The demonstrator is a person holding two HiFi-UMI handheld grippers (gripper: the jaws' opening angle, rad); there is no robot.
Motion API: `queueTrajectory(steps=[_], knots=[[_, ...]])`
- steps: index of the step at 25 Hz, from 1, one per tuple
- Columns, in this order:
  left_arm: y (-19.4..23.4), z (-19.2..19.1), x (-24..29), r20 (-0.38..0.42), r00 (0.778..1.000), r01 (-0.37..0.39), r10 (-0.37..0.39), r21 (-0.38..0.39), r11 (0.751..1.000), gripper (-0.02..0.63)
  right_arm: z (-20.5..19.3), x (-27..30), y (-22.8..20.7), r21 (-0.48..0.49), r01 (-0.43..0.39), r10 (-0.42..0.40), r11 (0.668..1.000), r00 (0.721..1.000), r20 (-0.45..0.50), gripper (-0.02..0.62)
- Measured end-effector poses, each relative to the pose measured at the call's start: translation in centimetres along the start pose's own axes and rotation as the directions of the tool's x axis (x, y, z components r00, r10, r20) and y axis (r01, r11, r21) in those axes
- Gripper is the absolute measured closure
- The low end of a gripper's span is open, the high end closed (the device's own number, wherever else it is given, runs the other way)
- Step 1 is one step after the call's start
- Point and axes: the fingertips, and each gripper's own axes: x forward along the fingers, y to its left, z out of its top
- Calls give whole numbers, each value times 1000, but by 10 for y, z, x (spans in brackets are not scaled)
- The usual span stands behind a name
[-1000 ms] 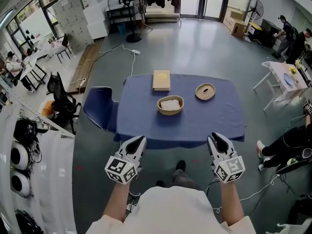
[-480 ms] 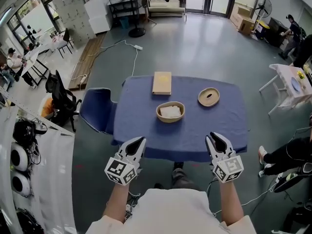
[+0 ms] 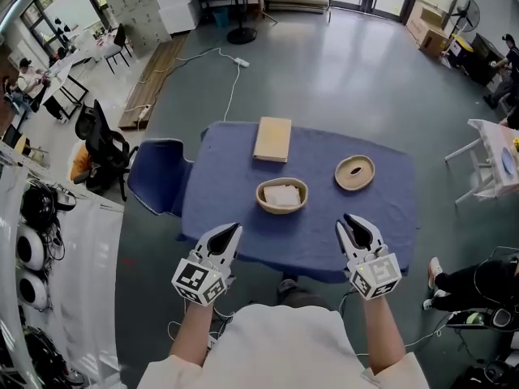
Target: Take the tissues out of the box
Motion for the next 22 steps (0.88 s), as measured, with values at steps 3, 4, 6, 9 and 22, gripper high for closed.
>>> queueTrajectory(steps=[3, 4, 6, 9, 22], knots=[[15, -11, 52, -10, 999, -38, 38, -11, 999, 600, -19, 38, -48, 10, -39, 39, 999, 999, -21, 492], [18, -14, 69, -13, 999, -48, 48, -14, 999, 600, -26, 49, -64, 19, -50, 51, 999, 998, -29, 492], [23, -21, 99, -19, 998, -64, 64, -17, 998, 600, -40, 68, -90, 36, -73, 75, 997, 996, -45, 492], [32, -32, 127, -27, 996, -88, 87, -25, 996, 600, -61, 91, -111, 49, -108, 111, 993, 991, -70, 492], [139, -89, 210, -82, 992, -104, 98, -76, 992, 600, -131, 236, -142, 68, -164, 174, 984, 970, -171, 492]])
